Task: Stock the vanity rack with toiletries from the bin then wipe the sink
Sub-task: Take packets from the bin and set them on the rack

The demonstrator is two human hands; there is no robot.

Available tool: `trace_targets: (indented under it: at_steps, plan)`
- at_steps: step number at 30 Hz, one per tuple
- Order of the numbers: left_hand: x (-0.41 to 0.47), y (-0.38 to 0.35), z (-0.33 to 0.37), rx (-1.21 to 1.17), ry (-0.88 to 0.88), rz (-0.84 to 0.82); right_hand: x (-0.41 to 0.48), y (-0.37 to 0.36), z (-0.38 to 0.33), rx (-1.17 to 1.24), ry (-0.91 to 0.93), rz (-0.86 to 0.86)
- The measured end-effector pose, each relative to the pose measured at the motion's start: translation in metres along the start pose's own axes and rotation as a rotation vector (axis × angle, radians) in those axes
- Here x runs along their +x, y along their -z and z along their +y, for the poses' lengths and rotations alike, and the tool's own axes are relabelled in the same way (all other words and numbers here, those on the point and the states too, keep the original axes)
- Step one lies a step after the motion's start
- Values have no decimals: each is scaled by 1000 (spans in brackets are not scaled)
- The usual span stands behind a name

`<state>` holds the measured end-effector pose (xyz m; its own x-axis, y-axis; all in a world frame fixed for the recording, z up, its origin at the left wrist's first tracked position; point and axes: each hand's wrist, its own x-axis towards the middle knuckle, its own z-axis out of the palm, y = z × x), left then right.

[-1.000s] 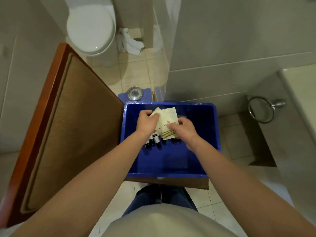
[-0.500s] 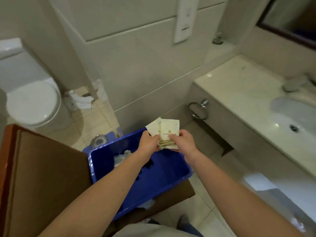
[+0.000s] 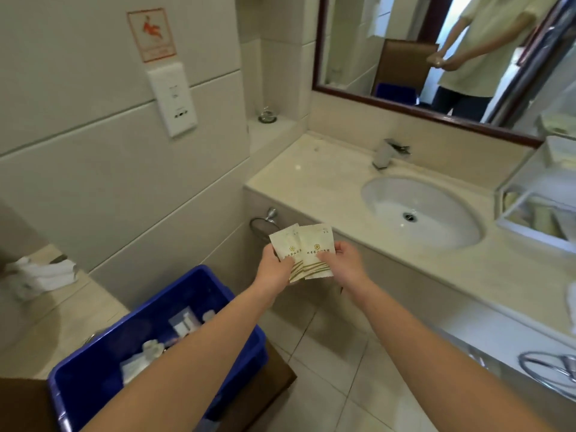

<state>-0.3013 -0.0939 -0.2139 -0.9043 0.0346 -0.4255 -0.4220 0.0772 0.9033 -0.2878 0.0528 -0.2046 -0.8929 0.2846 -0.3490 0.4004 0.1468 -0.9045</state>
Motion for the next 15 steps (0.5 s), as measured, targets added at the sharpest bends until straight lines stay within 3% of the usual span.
trace_targets:
  at_steps: [15]
  plan:
    - [-25, -237, 45, 226, -203, -209, 7, 244, 33, 235, 55, 260]
